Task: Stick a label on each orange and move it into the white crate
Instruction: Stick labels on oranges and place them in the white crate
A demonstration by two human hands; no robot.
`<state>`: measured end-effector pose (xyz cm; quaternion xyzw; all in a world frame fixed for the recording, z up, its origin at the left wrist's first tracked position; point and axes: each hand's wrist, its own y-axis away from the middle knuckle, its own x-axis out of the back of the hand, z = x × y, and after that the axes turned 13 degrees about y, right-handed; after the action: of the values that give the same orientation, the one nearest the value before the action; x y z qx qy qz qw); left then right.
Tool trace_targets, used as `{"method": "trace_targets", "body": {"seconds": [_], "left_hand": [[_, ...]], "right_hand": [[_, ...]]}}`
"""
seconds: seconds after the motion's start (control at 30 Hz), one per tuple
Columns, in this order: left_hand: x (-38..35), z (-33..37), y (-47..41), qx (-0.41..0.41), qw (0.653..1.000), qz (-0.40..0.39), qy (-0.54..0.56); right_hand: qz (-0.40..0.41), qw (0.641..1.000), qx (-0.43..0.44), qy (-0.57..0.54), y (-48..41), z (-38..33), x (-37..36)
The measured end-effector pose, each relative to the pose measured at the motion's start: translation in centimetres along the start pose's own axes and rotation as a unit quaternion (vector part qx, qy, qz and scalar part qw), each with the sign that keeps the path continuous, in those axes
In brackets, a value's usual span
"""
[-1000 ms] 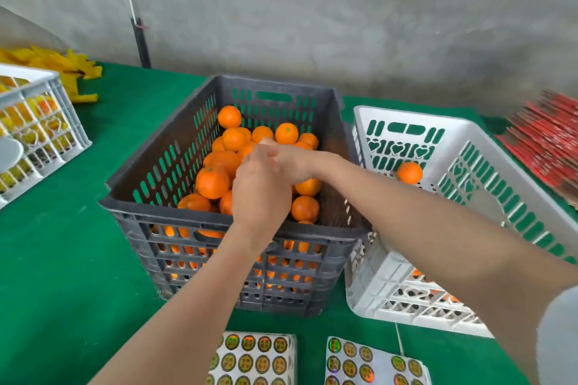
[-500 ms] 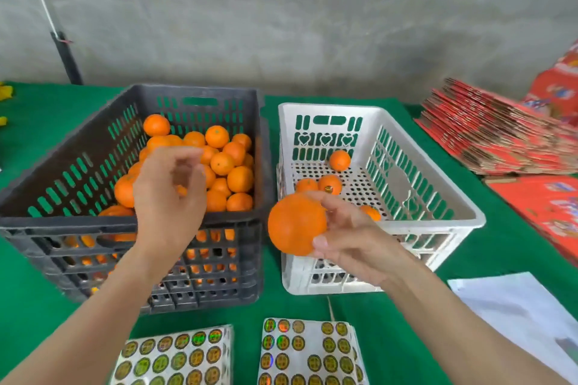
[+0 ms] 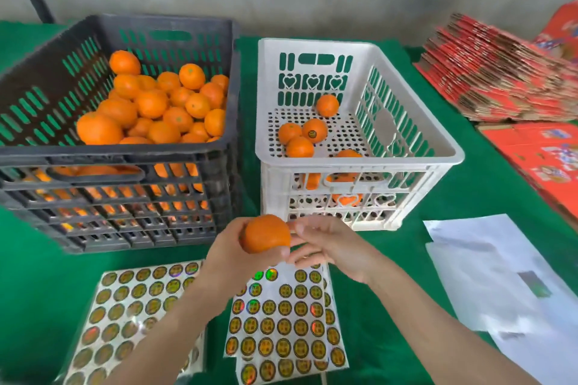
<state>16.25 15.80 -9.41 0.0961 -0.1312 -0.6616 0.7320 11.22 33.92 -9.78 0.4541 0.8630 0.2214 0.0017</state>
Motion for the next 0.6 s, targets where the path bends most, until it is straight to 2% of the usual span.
{"method": "trace_targets", "body": {"seconds": [0.03,0.07,0.13,0.2,0.3,0.37,0.5,0.6], "left_hand": [[0.3,-0.7,-0.2,0.023,0.999,0.024,0.027],[0.5,-1.3,-0.4,0.045,0.996,0.047,0.056],[1.2,-2.5,-0.5,0.086,0.984,0.083,0.13],[1.7,-3.6,-0.7,0.121,0.969,0.099,0.191],[2.2,-5.1,-0.6,0.163,0.957,0.104,0.217],[2.2,-5.7,-0.4,0.178,0.953,0.108,0.22],[1.8,-6.3,-0.1,0.176,0.957,0.103,0.208],[1.9,-6.1,0.3,0.152,0.964,0.05,0.211]], "right_hand": [[0.043,0.994,-0.03,0.099,-0.5,1.0,0.3],[0.08,0.971,-0.055,0.22,-0.9,2.2,0.7],[0.098,0.901,-0.075,0.416,-1.4,4.4,0.7],[0.076,0.852,-0.091,0.51,-1.7,6.2,0.2],[0.059,0.811,-0.092,0.574,-2.3,7.7,-1.0],[0.069,0.81,-0.077,0.577,-2.5,7.9,-1.5],[0.161,0.842,0.007,0.515,-2.1,7.8,-1.7],[0.169,0.916,0.035,0.363,-1.5,6.7,-1.0]]}}
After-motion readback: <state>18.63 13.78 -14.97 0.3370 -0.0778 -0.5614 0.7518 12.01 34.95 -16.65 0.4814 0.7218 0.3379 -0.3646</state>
